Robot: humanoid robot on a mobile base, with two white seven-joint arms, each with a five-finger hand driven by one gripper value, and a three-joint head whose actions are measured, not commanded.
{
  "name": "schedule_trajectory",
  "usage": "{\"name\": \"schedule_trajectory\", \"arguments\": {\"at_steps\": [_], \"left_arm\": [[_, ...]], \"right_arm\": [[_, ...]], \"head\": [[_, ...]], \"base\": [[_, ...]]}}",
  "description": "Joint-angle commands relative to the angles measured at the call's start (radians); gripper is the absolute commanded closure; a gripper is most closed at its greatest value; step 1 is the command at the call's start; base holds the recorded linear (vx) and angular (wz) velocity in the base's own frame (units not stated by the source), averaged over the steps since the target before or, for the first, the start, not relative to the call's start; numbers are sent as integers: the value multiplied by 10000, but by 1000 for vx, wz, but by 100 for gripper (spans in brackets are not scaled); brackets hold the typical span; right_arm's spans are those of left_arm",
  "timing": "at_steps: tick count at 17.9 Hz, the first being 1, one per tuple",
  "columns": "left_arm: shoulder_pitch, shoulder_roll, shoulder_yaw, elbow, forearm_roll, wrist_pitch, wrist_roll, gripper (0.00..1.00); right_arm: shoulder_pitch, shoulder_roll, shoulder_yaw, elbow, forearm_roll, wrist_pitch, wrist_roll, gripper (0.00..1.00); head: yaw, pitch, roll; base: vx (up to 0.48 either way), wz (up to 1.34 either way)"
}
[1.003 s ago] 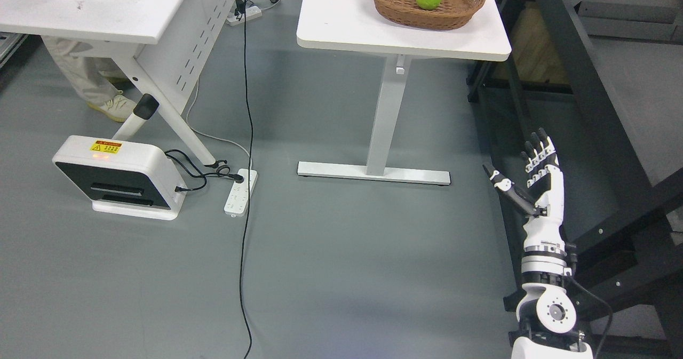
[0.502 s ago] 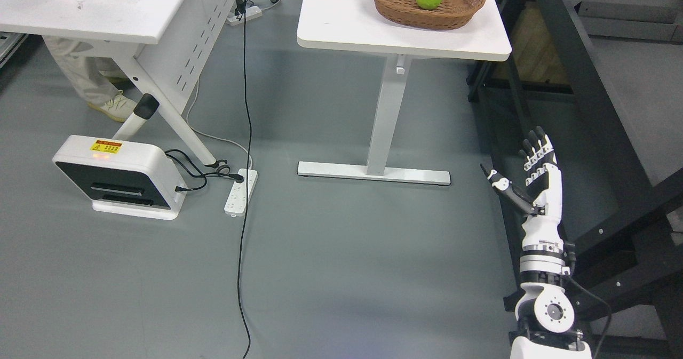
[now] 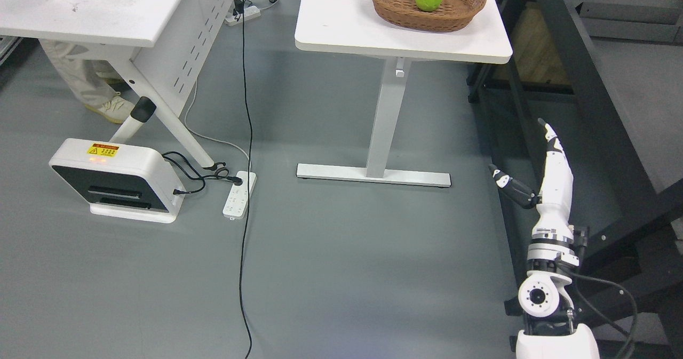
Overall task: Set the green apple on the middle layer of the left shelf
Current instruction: 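Drive toward the table with the wicker basket, raising the right hand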
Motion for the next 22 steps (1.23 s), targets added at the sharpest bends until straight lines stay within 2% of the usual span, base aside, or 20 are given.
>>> {"name": "schedule_trajectory", "arguments": {"at_steps": [1,13,22], "left_arm": [[10,175,0,0,0,18,-6,0],[9,175,0,0,0,3,-6,0],[10,175,0,0,0,18,-6,0]], "right_arm": [[-134,-381,312,-656,1909,-514,-51,0],[158,-366,220,-962,1878,-514,-112,0],[204,-366,128,-947,1832,-131,-112,0]], "head": [[0,0,0],[0,0,0],[0,0,0]], "base": [[47,56],[78,158],[159,-34]]}}
